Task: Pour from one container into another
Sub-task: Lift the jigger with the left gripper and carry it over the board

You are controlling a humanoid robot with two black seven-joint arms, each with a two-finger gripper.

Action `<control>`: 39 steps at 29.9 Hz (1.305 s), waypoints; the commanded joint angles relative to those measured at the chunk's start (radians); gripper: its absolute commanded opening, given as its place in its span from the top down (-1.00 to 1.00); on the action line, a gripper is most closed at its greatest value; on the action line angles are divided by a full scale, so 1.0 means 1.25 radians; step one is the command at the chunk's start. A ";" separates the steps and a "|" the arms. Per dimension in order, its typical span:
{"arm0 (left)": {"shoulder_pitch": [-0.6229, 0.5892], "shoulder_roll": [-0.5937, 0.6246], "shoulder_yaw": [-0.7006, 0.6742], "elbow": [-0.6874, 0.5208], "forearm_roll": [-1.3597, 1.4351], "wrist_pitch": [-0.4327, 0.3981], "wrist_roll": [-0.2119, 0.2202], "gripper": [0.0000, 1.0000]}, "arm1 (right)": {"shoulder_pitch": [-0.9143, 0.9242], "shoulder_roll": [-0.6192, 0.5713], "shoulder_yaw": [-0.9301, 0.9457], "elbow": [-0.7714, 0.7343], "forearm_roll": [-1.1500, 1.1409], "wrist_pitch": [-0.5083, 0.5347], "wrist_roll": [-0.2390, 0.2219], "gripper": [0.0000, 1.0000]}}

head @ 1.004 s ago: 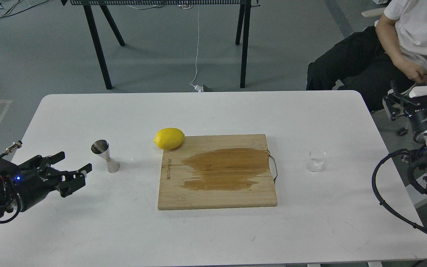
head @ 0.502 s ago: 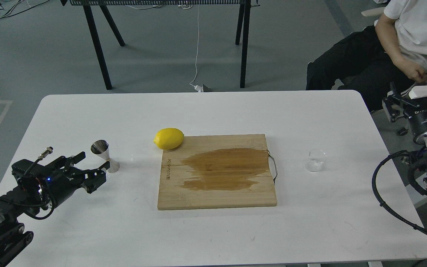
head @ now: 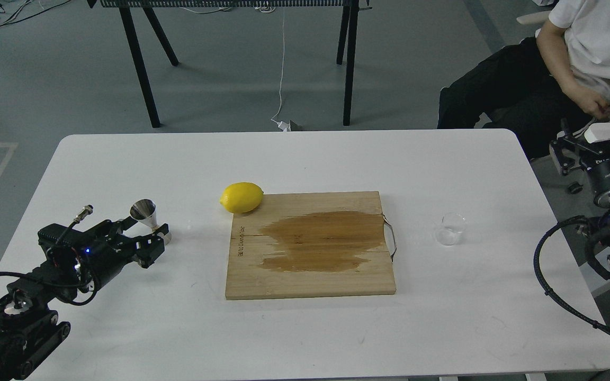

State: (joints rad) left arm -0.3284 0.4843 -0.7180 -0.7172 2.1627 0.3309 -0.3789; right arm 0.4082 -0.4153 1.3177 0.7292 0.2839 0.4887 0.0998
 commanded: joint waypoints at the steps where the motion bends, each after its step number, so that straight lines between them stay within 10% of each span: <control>1: -0.010 -0.017 0.003 0.029 0.000 0.014 0.000 -0.26 | 0.000 -0.004 0.000 0.000 0.001 0.000 0.000 -1.00; 7: -0.009 -0.019 0.027 0.033 -0.001 0.015 -0.001 0.43 | 0.006 -0.004 0.001 0.000 0.001 0.000 0.000 -1.00; 15: -0.013 -0.018 0.031 0.033 -0.004 0.020 -0.001 0.85 | 0.008 -0.005 0.001 -0.002 0.000 0.000 0.000 -1.00; 28: -0.103 0.034 0.032 -0.069 0.000 0.070 -0.001 0.84 | -0.001 -0.029 0.001 0.000 0.001 0.000 0.002 -1.00; 39: -0.337 -0.079 0.198 -0.129 0.015 -0.056 0.013 0.86 | -0.048 -0.068 0.027 0.001 0.002 0.000 0.002 -1.00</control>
State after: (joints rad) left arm -0.6807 0.4570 -0.5354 -0.8804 2.1816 0.2838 -0.3697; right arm 0.3651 -0.4917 1.3371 0.7302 0.2869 0.4887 0.1030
